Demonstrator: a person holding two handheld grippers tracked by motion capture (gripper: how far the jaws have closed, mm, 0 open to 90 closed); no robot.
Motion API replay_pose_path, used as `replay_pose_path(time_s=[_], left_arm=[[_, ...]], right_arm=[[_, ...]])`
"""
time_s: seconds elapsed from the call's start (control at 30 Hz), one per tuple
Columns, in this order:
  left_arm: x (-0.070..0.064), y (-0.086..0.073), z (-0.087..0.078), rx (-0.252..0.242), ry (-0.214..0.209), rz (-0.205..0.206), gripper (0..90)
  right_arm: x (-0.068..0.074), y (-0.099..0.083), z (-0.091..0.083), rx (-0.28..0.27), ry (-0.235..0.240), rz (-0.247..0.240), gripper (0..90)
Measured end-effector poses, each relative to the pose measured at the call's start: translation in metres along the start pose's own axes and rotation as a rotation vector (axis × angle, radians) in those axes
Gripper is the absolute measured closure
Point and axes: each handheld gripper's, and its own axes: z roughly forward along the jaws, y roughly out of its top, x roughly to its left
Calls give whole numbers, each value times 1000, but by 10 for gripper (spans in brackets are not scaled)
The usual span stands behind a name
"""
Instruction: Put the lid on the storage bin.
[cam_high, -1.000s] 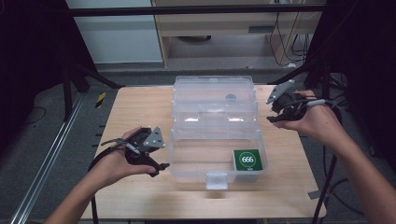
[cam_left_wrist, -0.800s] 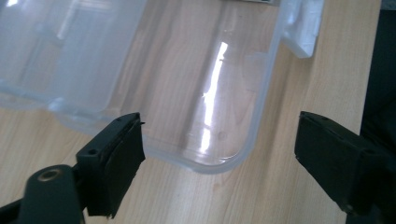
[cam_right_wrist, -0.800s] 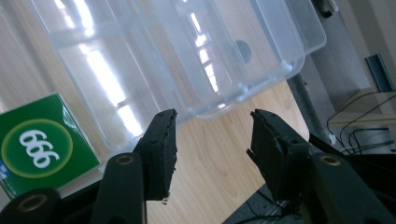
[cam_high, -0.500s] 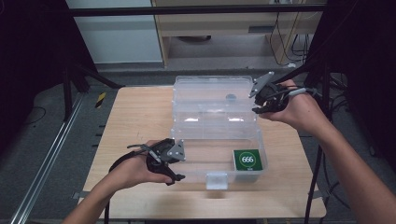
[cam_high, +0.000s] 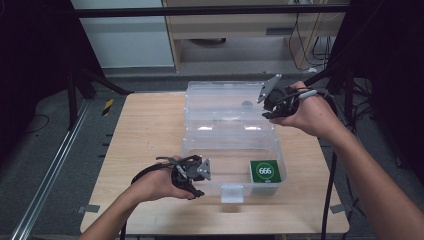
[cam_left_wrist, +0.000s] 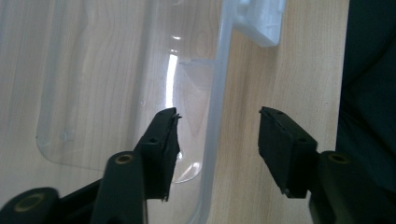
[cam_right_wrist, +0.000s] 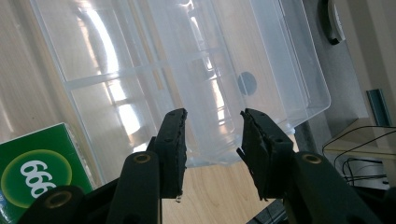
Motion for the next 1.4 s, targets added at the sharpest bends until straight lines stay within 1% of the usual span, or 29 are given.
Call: replay_pose_path(time_s=[0.07,0.1,0.13,0.17,0.27,0.3,0.33,0.37,0.5,0.6,0.77,0.8,0.87,0.9,1.03,1.07,1.13,1.17,1.2,1.4], left_arm=[[3,-1,4,11,-20,3,594],[3,-1,4,11,-20,3,613],[4,-2,6,15,-20,1,639],[5,-2,8,23,-29,3,674],[6,-2,9,11,-37,-1,770],[6,-2,9,11,-37,-1,794],[6,-2,9,6,-29,-6,815],[6,-2,9,6,-29,-6,823],[6,-1,9,10,-29,-12,829],[5,-1,9,11,-21,-11,830],[4,0,9,14,-15,-11,832],[4,-1,9,10,-15,-14,832],[4,-1,9,7,-15,-15,832],[4,-2,9,4,-13,-13,832],[4,-2,9,4,-13,-14,832],[4,-2,9,6,-10,-13,832],[4,-2,9,8,-9,-12,832],[4,-1,9,9,-12,-10,832],[4,-1,9,9,-12,-10,833],[4,-2,9,3,-11,-16,832]], right_arm=[[0,3,1,3,0,-16,601],[0,3,1,3,0,-16,601],[0,4,1,1,1,-28,603],[0,5,1,2,3,-33,605],[-1,7,2,9,6,-52,616],[-1,7,2,9,6,-52,616],[-1,7,3,16,8,-65,623],[-1,7,3,16,8,-65,623],[0,8,7,28,24,-87,633],[0,9,8,27,30,-88,635],[2,12,14,40,48,-107,636],[2,15,18,42,53,-118,632],[2,16,20,44,56,-118,630],[2,18,24,50,54,-128,622],[0,22,28,55,60,-128,620],[-1,24,32,56,70,-129,614],[-1,25,34,57,74,-137,608],[-1,27,36,66,82,-138,608],[-1,30,40,76,90,-151,605],[-1,34,49,94,106,-170,626]])
